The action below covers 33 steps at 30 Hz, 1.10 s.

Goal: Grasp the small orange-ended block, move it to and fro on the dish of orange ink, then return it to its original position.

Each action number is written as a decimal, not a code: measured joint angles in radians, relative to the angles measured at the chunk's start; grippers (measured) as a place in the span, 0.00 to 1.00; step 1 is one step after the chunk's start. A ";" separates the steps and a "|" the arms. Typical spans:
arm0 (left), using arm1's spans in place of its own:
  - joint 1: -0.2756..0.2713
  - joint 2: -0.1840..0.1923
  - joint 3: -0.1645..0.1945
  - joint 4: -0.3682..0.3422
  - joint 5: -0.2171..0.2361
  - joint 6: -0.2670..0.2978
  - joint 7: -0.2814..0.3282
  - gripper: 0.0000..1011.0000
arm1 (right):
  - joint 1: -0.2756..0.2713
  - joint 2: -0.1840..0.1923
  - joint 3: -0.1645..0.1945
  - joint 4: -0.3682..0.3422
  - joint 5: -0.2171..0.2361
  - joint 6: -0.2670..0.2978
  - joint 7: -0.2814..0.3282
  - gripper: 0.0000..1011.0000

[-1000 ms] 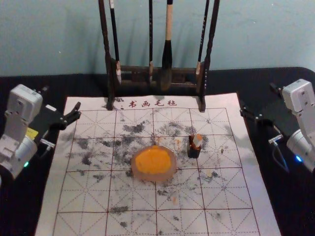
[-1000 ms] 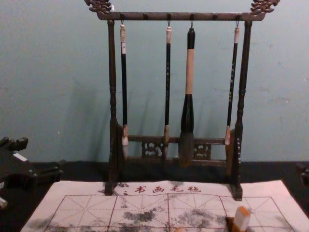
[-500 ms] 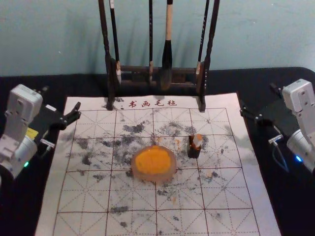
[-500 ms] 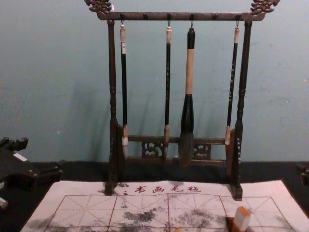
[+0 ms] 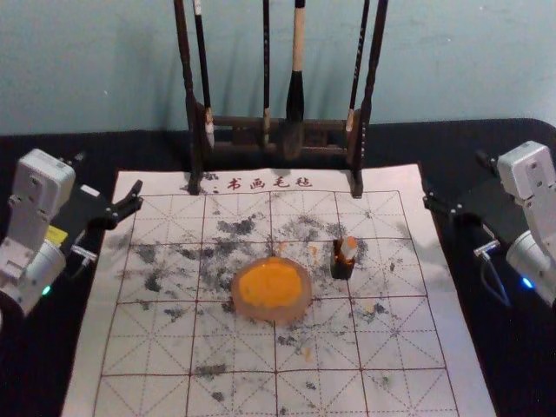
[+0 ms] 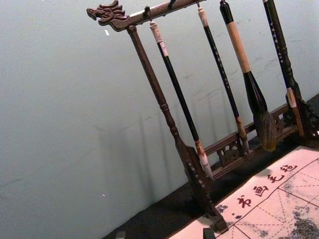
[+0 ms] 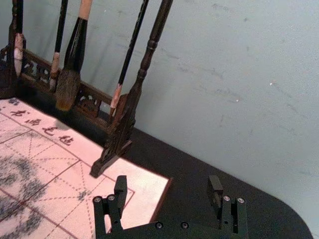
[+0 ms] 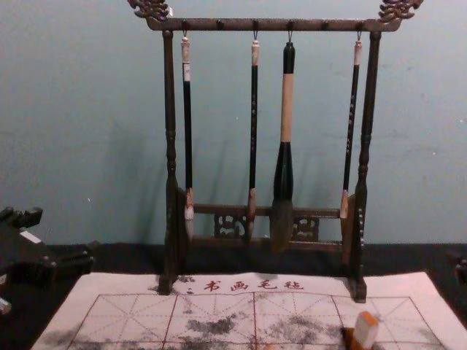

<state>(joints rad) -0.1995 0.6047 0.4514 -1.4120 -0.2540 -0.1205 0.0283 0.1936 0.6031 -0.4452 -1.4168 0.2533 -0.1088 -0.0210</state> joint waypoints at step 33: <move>0.000 0.000 0.000 0.000 0.000 0.000 0.000 0.99 | -0.178 -0.076 0.043 -0.188 0.223 0.262 0.238 0.99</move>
<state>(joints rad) -0.1996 0.6047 0.4514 -1.4119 -0.2539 -0.1205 0.0283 0.0151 0.5274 -0.4023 -1.6045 0.4760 0.1530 0.2167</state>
